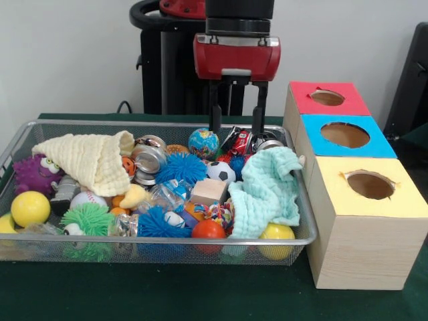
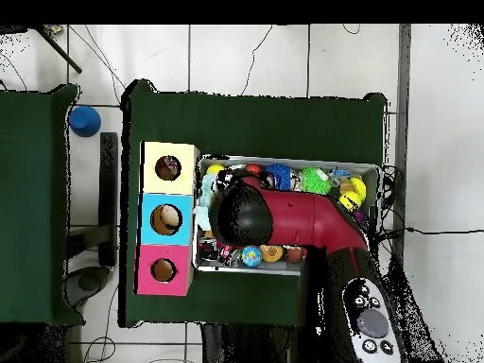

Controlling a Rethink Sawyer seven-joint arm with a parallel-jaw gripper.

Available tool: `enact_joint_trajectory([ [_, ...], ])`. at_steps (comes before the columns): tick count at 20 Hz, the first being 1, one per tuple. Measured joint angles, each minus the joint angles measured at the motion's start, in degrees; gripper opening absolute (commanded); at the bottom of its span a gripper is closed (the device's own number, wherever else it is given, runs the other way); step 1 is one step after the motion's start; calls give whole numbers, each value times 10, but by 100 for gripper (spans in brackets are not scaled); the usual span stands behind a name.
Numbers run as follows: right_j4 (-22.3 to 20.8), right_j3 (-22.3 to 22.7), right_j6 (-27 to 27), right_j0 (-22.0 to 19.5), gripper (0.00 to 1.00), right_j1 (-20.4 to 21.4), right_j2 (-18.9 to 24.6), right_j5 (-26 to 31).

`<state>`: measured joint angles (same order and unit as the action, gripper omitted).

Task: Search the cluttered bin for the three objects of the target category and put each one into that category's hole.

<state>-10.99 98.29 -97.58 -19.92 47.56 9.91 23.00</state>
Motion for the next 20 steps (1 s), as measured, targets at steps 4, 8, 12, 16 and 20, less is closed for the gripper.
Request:
enact_joint_trajectory([
  [4, -2, -1, 0, 11, 100, -7, 0, 0],
  [8, -2, -6, 0, 13, 100, -17, 0, 0],
  [12, -2, -11, 0, 13, 100, -30, 0, 0],
  [16, -3, -14, 0, 8, 100, -49, 0, 0],
  [20, -3, -14, 0, 5, 100, -58, 0, -2],
])
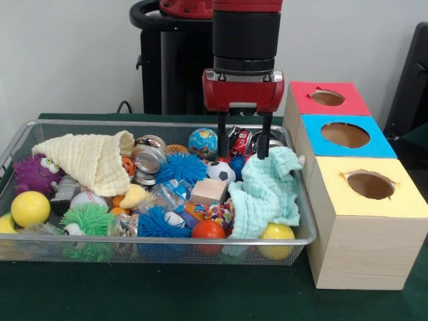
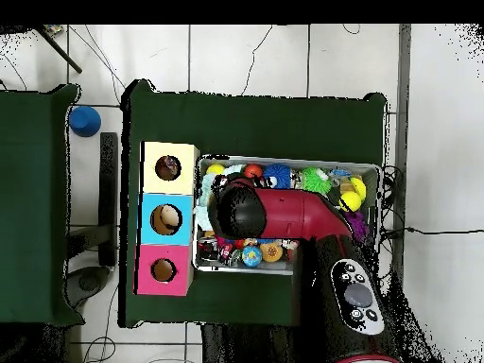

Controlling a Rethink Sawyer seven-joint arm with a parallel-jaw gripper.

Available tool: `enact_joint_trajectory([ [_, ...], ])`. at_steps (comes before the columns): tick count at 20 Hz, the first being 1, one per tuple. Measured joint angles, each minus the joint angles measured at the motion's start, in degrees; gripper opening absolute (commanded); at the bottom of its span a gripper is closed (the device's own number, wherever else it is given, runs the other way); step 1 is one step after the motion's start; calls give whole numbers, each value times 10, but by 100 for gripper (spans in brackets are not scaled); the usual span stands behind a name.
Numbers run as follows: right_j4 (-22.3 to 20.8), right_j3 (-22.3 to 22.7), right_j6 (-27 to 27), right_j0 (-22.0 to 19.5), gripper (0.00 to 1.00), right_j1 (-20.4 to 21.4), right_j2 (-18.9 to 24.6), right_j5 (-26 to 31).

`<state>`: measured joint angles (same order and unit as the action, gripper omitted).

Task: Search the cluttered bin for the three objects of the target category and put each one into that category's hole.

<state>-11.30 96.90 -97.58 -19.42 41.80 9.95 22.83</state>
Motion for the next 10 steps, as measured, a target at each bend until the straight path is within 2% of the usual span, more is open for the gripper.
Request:
enact_joint_trajectory([
  [5, 0, 0, 0, -1, 100, -8, 0, -7],
  [10, 0, 0, 0, -7, 100, -18, 0, -39],
])
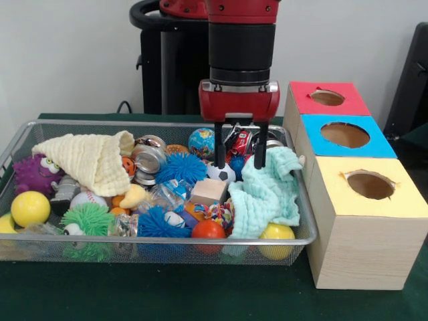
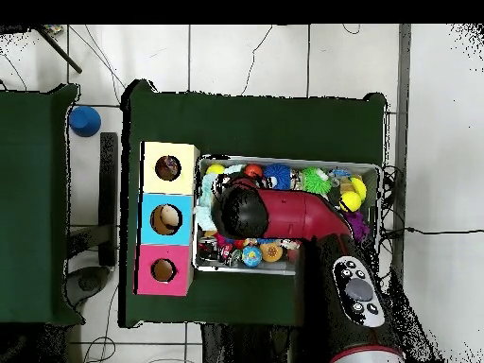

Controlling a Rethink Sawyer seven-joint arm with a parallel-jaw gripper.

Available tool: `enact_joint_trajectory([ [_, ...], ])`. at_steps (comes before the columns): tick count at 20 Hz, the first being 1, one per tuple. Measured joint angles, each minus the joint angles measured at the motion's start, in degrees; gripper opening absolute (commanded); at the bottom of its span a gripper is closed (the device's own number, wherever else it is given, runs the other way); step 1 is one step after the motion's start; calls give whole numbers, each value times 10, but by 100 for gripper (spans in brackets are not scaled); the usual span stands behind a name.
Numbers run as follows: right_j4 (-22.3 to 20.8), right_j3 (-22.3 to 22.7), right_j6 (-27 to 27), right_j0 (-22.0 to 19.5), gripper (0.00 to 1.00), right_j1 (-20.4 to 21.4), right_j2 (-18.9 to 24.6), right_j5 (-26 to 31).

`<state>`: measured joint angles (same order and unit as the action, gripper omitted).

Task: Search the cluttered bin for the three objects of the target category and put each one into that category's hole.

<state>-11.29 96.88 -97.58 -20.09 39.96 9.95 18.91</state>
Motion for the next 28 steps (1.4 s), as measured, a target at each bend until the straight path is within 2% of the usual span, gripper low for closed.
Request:
enact_joint_trajectory([
  [11, 0, 0, 0, -17, 100, -53, 0, -95],
  [28, 0, 0, 0, -19, 100, -85, -1, -109],
])
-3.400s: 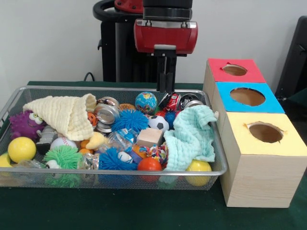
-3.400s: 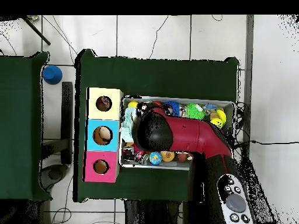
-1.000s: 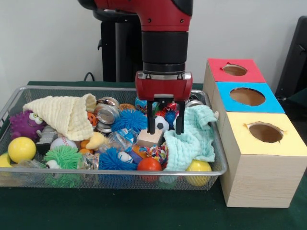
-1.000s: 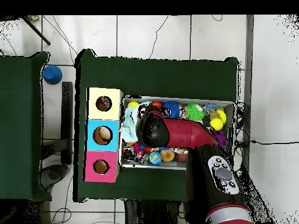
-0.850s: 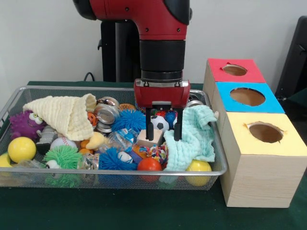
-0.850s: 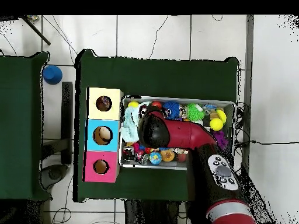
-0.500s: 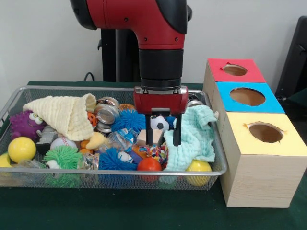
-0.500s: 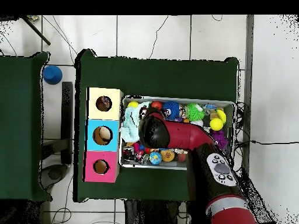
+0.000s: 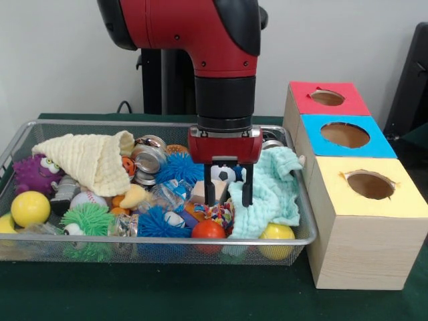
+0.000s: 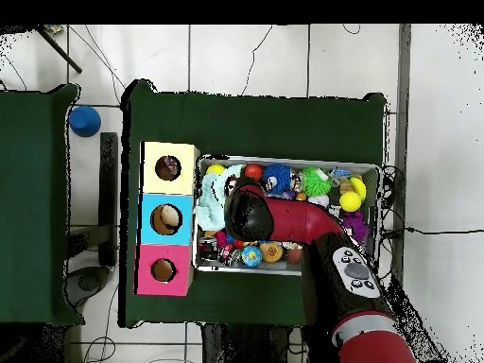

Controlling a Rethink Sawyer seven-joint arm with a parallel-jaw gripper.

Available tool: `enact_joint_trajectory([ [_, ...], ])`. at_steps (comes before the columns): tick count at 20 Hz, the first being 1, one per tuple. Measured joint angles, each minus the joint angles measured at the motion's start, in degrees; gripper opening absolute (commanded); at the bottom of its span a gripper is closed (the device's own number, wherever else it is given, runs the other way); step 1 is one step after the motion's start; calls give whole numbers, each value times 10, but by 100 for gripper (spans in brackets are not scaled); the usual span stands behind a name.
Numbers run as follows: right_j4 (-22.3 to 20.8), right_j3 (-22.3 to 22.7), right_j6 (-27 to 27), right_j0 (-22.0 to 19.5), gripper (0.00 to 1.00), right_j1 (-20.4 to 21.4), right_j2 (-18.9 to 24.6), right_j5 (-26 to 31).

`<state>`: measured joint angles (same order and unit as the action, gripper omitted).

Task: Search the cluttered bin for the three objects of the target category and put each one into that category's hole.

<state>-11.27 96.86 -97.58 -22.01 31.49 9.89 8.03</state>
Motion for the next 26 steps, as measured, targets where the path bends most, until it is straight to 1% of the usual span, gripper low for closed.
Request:
enact_joint_trajectory([
  [18, 0, 1, 0, 0, 100, -9, -11, -4],
  [26, 0, 5, 0, 1, 100, -23, -32, -9],
])
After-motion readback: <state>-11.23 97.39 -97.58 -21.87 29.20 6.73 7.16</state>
